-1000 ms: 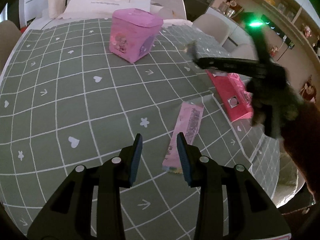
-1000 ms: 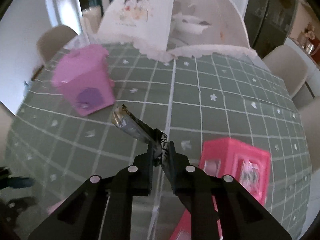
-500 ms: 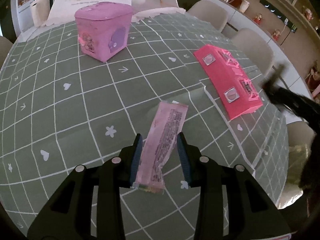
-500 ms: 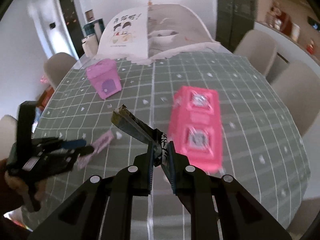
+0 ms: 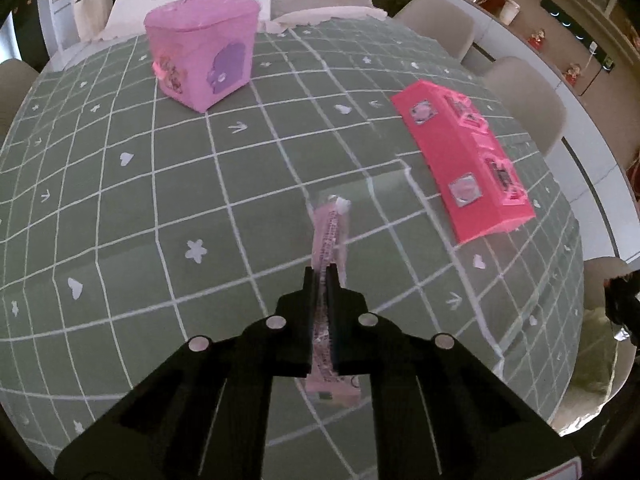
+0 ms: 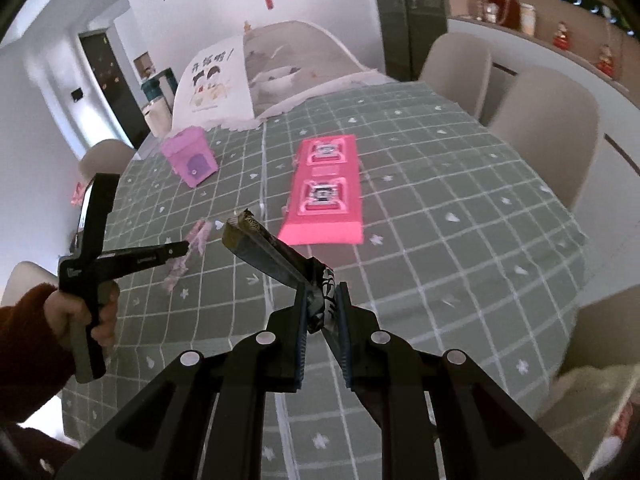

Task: Collect trash
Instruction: 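Carry the pink strip and black clip over the plastic bag, then drop the pink strip into the bag while the right tool releases the black clip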

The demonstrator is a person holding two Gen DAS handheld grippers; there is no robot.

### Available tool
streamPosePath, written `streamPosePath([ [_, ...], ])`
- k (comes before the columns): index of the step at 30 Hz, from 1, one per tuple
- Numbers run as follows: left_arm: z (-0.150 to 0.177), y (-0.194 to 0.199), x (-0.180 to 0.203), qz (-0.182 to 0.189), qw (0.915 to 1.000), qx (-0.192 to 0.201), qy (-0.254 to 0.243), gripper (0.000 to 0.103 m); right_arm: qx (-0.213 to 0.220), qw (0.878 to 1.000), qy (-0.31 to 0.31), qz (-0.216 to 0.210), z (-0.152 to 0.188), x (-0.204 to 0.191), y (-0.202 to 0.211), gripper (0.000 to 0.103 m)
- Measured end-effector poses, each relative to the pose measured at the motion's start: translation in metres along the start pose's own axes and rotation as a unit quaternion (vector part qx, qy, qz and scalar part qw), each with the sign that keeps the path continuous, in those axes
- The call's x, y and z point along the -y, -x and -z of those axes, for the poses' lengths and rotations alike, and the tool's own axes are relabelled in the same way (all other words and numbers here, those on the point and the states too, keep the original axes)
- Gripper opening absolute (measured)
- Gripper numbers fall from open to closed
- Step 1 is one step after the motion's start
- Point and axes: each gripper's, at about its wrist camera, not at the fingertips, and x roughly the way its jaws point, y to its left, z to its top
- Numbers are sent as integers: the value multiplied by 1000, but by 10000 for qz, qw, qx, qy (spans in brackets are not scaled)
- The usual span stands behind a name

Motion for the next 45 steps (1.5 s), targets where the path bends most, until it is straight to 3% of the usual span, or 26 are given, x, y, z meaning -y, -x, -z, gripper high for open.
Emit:
streamPosePath([
  [4, 5, 28, 27, 233, 9995, 198, -60, 4, 238, 9996, -96, 97, 10, 20, 34, 15],
  [9, 14, 71, 88, 679, 9953, 524, -440, 4, 534, 9980, -186, 286, 22, 45, 75, 15],
  [18, 50, 113, 235, 1784, 9719, 621, -1404, 4, 989, 9908, -476, 790, 61, 100, 151, 15],
  [30, 120, 101, 391, 2713, 9308, 107, -2446, 4, 1371, 9703, -1082, 1674, 134, 179, 237, 15],
  [39, 148, 58, 463, 2911, 9162, -474, -2712, 5, 1426, 9539, -1657, 2058, 179, 220, 264, 15],
  [41, 155, 51, 475, 3002, 9114, -545, -2761, 10, 1436, 9510, -1771, 2086, 185, 227, 266, 15],
  [42, 156, 48, 477, 3049, 9104, -547, -2741, 18, 1440, 9497, -1823, 2100, 188, 230, 266, 15],
  [43, 157, 45, 479, 3056, 9108, -566, -2719, 28, 1440, 9490, -1855, 2105, 191, 233, 266, 15],
  [45, 156, 41, 481, 3026, 9139, -608, -2637, 33, 1422, 9479, -1923, 2105, 195, 237, 263, 15],
])
